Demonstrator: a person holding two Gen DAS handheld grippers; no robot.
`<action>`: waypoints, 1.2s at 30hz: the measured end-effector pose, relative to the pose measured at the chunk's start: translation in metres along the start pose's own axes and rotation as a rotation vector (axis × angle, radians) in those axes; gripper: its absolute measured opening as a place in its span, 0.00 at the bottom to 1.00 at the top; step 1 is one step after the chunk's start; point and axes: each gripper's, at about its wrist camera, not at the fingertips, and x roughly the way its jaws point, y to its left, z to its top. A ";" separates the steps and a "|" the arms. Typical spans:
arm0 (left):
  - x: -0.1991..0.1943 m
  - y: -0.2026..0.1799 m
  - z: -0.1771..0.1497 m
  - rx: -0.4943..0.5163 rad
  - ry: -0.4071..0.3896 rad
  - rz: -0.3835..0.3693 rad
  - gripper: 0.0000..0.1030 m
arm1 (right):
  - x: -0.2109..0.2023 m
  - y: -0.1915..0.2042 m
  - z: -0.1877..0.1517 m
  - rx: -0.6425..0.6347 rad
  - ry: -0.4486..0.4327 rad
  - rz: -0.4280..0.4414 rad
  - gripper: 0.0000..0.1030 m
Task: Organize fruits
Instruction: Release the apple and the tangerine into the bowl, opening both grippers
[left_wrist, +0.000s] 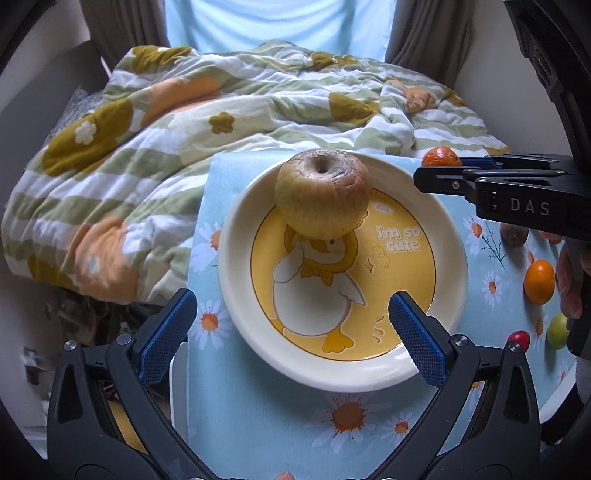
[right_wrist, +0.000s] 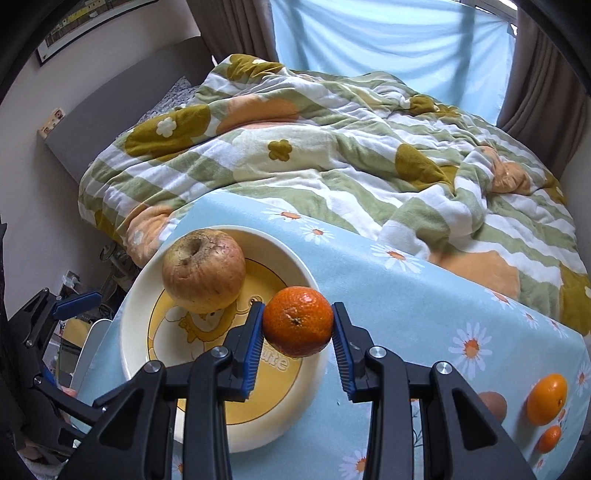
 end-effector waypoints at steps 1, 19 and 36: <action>0.000 0.002 -0.002 -0.006 0.002 0.001 1.00 | 0.004 0.003 0.001 -0.010 0.002 0.005 0.32; 0.002 0.001 -0.018 -0.030 0.040 -0.001 1.00 | 0.020 0.013 -0.007 -0.072 0.008 0.033 0.99; -0.057 -0.008 -0.008 0.041 -0.026 -0.020 1.00 | -0.059 0.023 -0.019 0.007 -0.062 -0.051 0.99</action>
